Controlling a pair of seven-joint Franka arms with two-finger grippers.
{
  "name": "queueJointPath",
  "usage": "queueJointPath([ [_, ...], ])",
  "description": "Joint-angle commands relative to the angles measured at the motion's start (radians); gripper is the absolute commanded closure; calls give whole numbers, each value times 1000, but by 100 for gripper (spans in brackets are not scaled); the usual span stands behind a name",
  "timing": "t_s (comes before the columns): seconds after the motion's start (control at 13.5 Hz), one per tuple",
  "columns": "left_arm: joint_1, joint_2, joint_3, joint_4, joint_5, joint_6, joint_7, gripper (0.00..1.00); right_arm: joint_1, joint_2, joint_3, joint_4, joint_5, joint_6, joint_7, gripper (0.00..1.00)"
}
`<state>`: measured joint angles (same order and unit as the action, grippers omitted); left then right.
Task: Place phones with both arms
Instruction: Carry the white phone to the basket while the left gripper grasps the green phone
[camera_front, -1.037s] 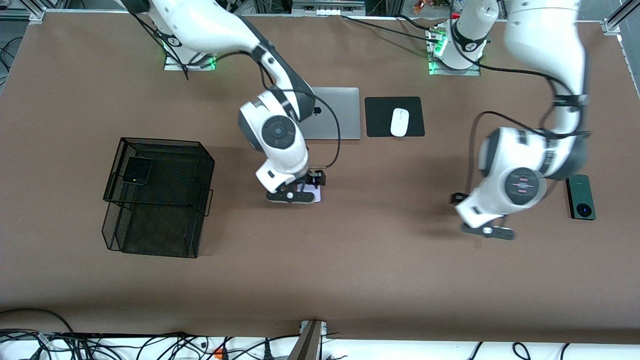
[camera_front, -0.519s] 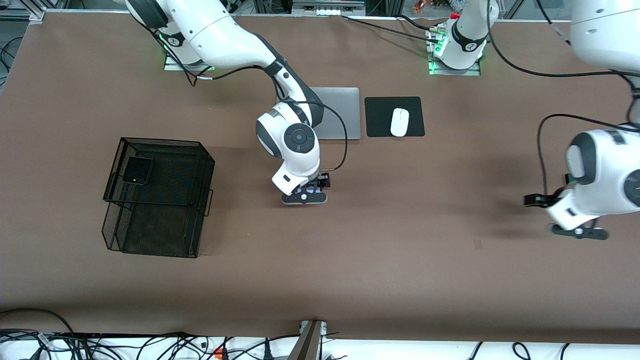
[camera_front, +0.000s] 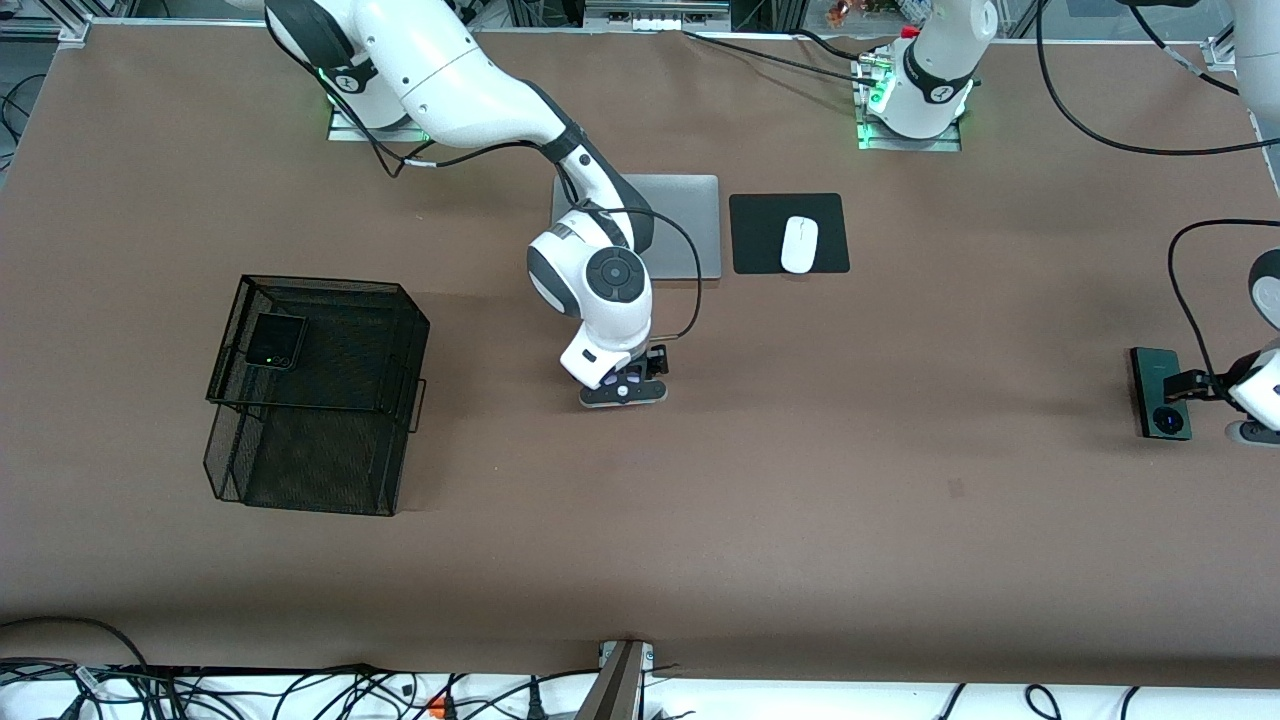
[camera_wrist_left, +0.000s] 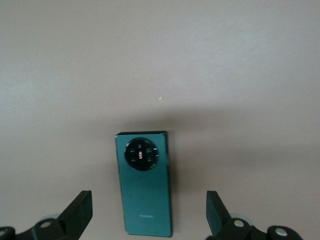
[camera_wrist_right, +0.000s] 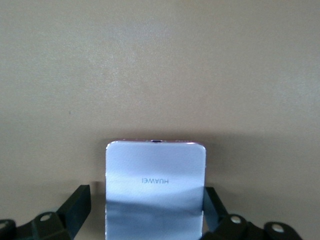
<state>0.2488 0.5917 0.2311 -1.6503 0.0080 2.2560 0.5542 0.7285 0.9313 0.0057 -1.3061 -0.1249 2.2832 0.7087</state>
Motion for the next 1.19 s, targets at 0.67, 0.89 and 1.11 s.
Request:
queueJointPath([
  [0.67,176,134,-102,-5,-236,163,207,0,15,23,-12,1,-50,10,11,36],
  [0.89,188,145,-102,-31,-249,195,226,0,12,-5,-21,1,-44,-13,5,100],
  [1.11,196,145,-104,-63,-253,224,227,0,0,-170,-104,1,-33,-261,-21,100],
])
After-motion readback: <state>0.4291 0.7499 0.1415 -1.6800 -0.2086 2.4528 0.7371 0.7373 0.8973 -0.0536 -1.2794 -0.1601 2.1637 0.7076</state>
